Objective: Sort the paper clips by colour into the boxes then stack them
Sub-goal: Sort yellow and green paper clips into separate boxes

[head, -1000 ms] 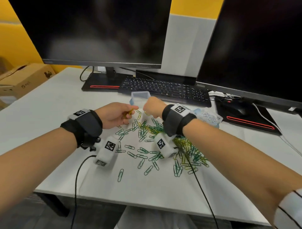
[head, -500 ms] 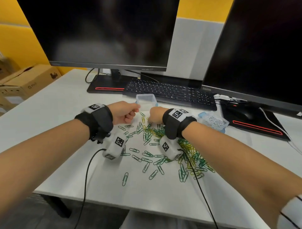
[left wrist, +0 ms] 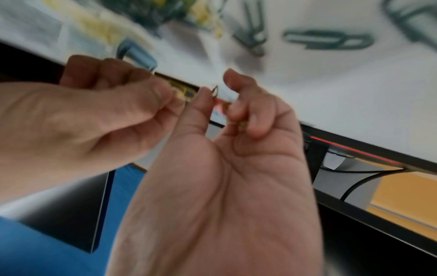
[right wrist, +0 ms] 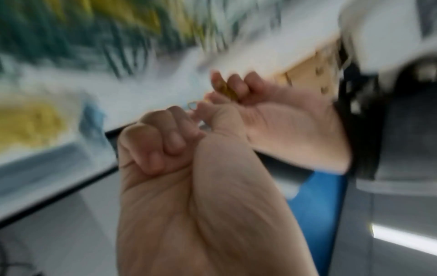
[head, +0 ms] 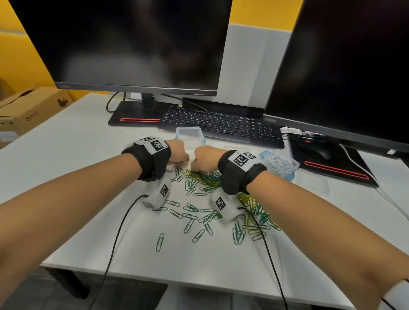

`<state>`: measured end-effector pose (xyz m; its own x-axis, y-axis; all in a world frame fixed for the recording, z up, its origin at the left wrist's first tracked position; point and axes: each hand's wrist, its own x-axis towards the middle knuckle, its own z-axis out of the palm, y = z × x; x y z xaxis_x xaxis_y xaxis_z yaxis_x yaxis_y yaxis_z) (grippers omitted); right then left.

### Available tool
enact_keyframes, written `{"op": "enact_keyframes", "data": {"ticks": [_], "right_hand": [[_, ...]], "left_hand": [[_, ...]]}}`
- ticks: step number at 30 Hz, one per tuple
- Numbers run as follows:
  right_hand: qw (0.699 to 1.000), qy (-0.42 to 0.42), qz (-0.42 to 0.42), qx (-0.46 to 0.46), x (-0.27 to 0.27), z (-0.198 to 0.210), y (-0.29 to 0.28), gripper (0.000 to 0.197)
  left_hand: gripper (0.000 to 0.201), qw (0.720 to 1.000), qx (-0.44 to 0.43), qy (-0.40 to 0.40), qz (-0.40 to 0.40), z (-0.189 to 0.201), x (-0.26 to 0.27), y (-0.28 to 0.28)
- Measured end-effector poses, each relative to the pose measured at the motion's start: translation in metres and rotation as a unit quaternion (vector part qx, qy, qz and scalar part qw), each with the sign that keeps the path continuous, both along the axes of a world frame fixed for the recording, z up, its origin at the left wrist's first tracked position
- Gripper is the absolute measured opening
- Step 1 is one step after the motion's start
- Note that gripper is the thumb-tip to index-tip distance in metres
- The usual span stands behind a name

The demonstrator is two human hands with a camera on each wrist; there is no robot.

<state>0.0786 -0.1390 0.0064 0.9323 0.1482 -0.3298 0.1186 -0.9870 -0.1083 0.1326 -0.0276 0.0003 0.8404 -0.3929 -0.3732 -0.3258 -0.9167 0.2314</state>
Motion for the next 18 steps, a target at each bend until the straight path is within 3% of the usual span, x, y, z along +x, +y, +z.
{"op": "enact_keyframes", "data": {"ticks": [2,5,10,13,18], "right_hand": [[0.998,-0.043,-0.029,0.044,-0.003,0.019,-0.018,0.035],[0.988,-0.073,-0.109,0.080,-0.006,0.045,-0.062,0.038],[0.988,-0.014,-0.149,0.029,-0.019,0.052,-0.105,0.023],[0.981,-0.005,-0.163,0.103,-0.021,0.048,-0.110,0.019],[0.970,-0.018,-0.179,0.167,-0.021,0.043,-0.119,0.024]], "left_hand": [[0.025,0.986,-0.151,0.068,0.039,0.005,0.004,-0.003],[0.034,0.921,-0.347,0.168,0.050,0.022,0.002,-0.020],[0.033,0.899,-0.390,0.193,0.042,0.033,-0.010,-0.078],[0.037,0.892,-0.401,0.200,0.056,0.027,-0.017,-0.106],[0.027,0.871,-0.436,0.186,0.130,0.018,-0.015,-0.117]]}}
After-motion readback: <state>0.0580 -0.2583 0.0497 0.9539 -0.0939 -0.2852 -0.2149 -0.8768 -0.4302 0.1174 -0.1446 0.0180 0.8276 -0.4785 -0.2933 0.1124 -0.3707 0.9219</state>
